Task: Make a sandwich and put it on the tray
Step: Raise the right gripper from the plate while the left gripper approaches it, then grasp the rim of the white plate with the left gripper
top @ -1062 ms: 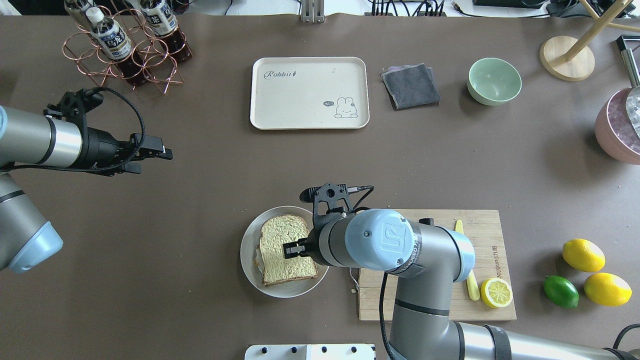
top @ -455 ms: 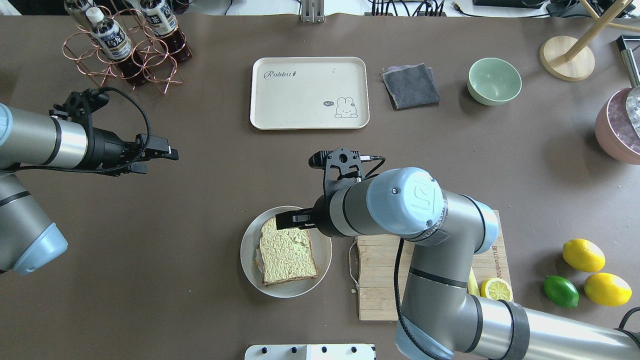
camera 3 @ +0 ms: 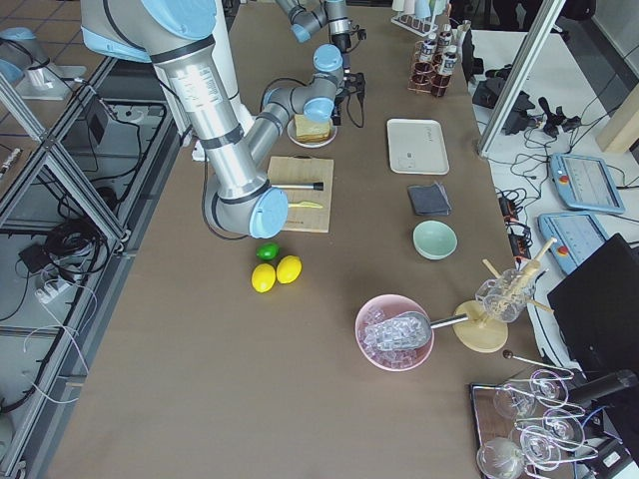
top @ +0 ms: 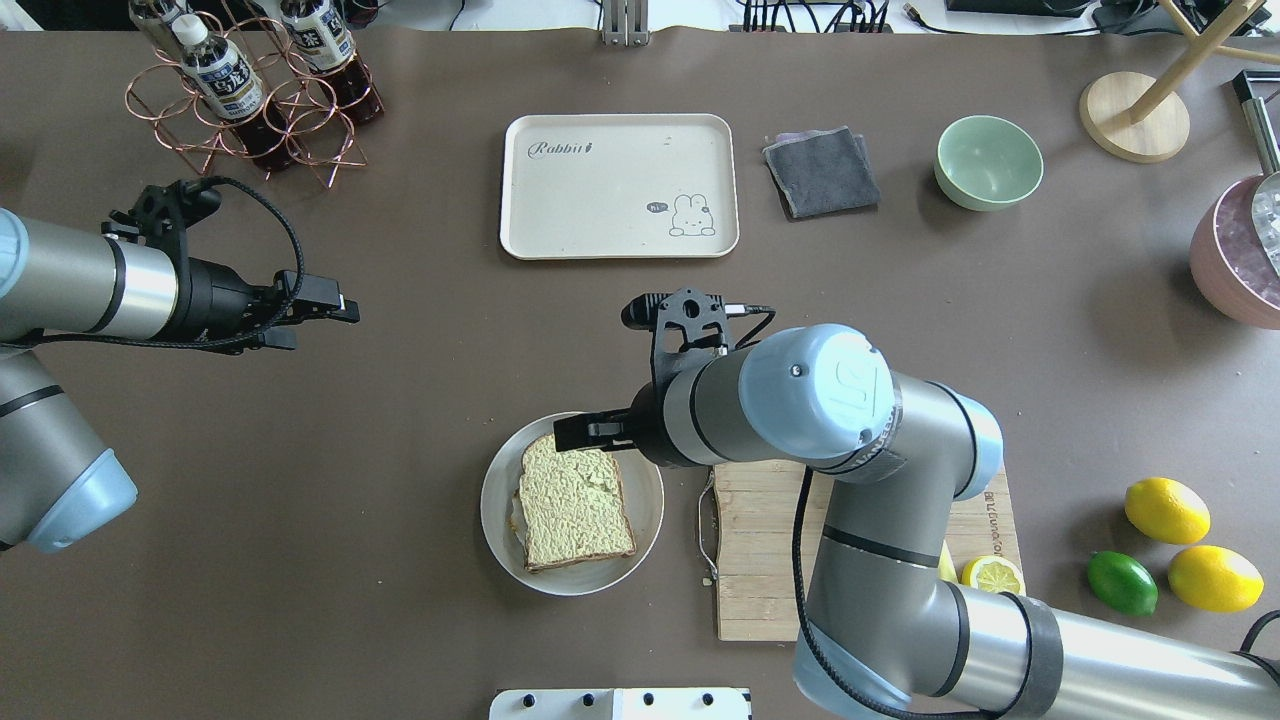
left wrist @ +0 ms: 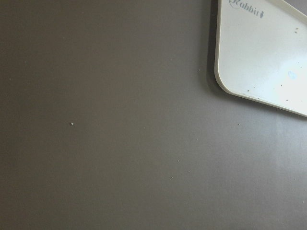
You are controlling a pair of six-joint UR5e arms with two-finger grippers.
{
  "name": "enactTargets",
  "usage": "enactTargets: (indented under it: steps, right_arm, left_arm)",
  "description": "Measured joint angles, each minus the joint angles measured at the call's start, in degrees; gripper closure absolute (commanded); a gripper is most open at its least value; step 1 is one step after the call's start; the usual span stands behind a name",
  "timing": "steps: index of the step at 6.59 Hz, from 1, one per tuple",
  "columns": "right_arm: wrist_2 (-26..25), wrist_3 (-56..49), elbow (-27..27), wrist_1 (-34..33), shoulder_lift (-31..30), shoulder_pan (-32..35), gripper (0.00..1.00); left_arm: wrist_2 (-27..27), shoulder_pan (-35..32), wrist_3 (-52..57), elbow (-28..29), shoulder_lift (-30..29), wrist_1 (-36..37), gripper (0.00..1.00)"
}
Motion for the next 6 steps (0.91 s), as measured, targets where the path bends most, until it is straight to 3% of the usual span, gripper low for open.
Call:
enactTargets:
  steps: [1,4,6]
  right_arm:
    - [1.97,0.02,0.18,0.04,-0.87,2.3,0.0]
    - [2.96,0.04,0.27,0.06,-2.41,4.85,0.0]
    - [3.32,0.06,0.27,0.12,-2.97,5.64,0.0]
  left_arm:
    - [3.3,3.47,-0.77,-1.22,0.07,0.03,0.18]
    - [13.43,13.51,-3.44,-2.44,-0.49,0.07,0.22]
    - [18.54,18.89,-3.91,-2.27,-0.93,0.19,0.4]
